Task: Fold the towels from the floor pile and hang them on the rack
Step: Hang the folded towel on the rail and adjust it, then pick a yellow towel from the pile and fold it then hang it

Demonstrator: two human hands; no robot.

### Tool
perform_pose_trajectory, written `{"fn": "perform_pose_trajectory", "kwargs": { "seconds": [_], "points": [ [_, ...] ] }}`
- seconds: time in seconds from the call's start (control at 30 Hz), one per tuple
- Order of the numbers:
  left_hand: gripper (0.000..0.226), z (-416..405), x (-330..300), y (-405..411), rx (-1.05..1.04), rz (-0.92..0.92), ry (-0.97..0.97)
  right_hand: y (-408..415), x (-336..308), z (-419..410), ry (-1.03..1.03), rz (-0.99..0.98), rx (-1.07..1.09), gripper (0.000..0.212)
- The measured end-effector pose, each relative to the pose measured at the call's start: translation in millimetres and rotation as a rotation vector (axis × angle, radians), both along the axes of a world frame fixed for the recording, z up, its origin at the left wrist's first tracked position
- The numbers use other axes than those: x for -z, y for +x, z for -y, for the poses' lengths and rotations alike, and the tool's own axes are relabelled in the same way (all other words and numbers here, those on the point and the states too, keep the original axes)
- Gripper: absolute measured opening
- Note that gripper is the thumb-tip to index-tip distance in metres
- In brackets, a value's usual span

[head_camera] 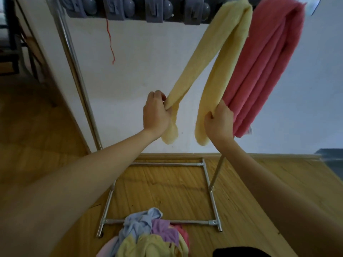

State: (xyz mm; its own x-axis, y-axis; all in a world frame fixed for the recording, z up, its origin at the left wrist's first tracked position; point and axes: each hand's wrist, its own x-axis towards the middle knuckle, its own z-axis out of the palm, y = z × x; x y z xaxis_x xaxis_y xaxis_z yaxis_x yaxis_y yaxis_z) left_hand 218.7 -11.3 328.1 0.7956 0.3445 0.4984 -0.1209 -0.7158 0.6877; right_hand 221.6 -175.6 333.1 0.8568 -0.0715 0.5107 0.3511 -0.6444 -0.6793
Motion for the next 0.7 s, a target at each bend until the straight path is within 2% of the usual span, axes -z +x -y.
{"fn": "perform_pose_trajectory", "kwargs": {
  "seconds": [0.07,0.2,0.43,0.57,0.7],
  "points": [
    [0.013,12,5,-1,0.022,-0.005,0.002,2,5,7,-0.061,-0.047,0.023,0.026],
    [0.017,34,19,-1,0.106,-0.010,0.037,3,15,18,-0.070,-0.063,0.003,0.046],
    [0.016,44,50,-7,0.322,-0.101,0.176,16,34,27,-0.072,-0.087,-0.058,0.037],
    [0.039,25,90,-18,0.395,-0.282,0.234,4,77,34,-0.127,-0.159,-0.130,0.012],
    [0.051,-1,144,-46,0.358,-0.548,0.231,-24,140,36,-0.163,-0.360,-0.164,0.036]
  ]
}}
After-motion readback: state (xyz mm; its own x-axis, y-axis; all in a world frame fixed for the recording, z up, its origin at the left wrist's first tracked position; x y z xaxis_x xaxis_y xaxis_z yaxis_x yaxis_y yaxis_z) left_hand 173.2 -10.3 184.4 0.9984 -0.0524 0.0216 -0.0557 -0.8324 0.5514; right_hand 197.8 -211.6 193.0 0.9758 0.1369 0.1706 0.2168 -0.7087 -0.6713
